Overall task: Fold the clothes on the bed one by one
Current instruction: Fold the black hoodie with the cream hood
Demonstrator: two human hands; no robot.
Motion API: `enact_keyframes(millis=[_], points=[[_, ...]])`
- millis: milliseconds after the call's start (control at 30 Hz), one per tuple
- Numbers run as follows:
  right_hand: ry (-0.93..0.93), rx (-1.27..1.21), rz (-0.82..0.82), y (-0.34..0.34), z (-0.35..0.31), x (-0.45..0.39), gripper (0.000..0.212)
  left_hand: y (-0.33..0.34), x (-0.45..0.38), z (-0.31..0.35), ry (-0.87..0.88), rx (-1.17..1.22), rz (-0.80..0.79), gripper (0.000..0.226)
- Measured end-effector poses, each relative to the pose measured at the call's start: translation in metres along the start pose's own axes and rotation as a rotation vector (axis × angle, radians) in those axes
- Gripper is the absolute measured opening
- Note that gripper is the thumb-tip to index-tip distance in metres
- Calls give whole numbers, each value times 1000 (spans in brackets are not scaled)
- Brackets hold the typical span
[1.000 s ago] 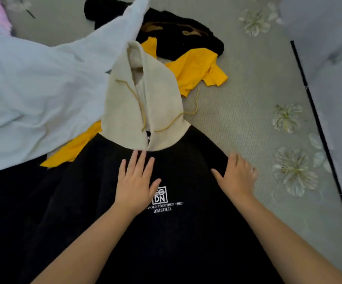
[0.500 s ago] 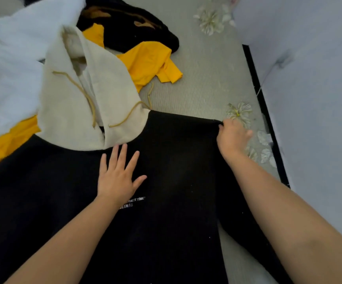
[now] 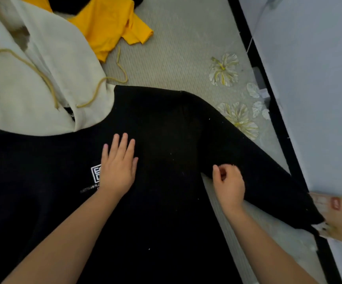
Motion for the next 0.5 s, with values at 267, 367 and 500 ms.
enact_keyframes(millis=[267, 367, 500], points=[[1168, -1115, 210, 32, 84, 52, 57, 66, 44, 47, 120, -258, -331, 78], [1210, -1246, 303, 24, 85, 39, 56, 67, 43, 49, 114, -262, -377, 78], [941, -1135, 434, -29, 76, -12, 54, 39, 39, 42, 98, -159, -366, 69]])
Point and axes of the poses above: each hand's wrist, its own x-axis away from the middle knuckle, its own y-axis out of the palm, z = x × y, the point moved 10 cm from there along -x, towards the middle knuckle, and after that the axes turned 3 degrees about -x, right-handed, at the moved point
